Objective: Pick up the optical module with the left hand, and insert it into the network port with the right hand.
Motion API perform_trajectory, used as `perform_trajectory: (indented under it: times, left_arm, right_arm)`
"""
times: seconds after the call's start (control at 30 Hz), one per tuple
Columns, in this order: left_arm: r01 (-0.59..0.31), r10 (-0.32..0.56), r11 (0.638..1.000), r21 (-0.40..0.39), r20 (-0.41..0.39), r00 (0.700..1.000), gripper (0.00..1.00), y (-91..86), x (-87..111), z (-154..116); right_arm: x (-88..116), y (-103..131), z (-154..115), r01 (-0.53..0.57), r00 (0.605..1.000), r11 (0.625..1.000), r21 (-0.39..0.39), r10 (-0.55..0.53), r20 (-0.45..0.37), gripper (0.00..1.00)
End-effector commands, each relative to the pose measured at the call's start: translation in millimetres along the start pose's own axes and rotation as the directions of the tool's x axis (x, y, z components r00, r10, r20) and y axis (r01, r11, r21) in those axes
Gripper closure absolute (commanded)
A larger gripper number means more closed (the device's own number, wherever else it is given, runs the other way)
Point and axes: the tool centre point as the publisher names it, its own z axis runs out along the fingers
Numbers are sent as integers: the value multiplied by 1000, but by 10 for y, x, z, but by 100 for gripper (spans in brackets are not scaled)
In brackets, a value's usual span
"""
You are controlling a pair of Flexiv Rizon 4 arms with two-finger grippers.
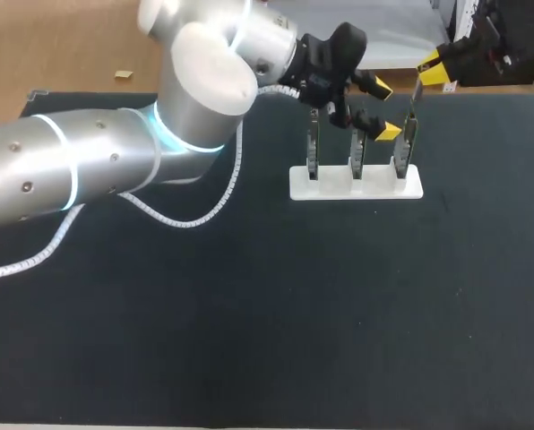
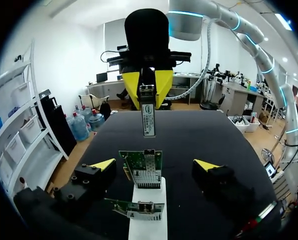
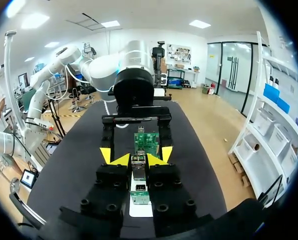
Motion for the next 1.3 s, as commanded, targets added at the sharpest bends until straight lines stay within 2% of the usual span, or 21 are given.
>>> perform_trajectory:
  times: [0.03,0.5,1.3]
  left_arm:
    - [12,-11,1000,22,-63,998,0,81,-17,57]
    - [15,-10,999,38,-129,992,0,7,75,123]
    - [-3,14,998,65,-177,984,0,-58,167,160]
  right_arm:
    - [0,28,6,-2,1000,1000,9,2,-2,100]
    - [9,34,16,-4,1000,1000,9,4,4,100]
    - [15,44,5,-5,1000,1000,15,5,2,100]
